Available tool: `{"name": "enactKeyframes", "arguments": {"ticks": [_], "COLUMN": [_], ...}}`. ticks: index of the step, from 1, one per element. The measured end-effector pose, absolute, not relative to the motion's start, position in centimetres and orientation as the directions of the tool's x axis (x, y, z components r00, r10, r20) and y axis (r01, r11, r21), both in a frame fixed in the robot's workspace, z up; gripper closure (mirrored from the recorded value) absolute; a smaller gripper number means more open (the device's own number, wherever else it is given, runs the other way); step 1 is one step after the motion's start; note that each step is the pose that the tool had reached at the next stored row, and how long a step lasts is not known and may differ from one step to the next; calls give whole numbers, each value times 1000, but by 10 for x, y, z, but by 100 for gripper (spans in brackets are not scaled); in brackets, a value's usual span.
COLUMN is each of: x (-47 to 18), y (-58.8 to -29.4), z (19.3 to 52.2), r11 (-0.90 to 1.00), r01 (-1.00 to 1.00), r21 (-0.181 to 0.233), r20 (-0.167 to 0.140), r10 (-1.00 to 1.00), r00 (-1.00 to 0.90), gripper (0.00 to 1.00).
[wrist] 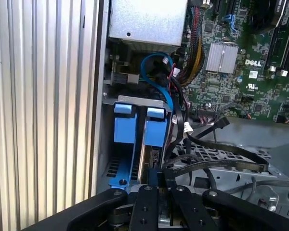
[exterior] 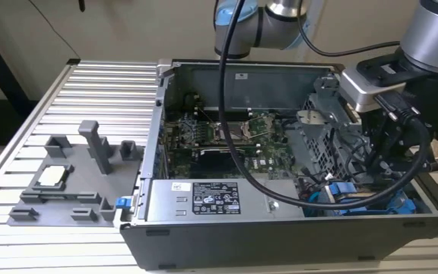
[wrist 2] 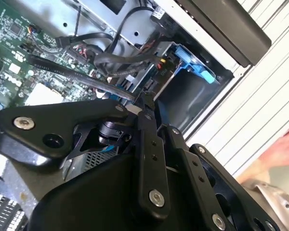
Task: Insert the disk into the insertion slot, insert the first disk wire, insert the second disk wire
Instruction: 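Insert the second disk wire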
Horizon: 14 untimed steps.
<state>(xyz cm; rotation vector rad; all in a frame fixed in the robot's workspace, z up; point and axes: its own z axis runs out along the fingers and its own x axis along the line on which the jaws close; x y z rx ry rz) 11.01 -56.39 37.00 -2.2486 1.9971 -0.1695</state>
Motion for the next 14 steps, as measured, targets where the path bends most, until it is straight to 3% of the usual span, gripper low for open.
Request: {"name": "enactKeyframes", "arguments": {"ticks": [3, 14], "x": [111, 119], "y": [-566, -589], "z": [370, 370], "r11": [-113, -113], "r01": [-979, -984], "r21": [-170, -135], "r20": [-18, -27], "r10": [-993, -993], "r00": [118, 117], "gripper": [84, 84]}}
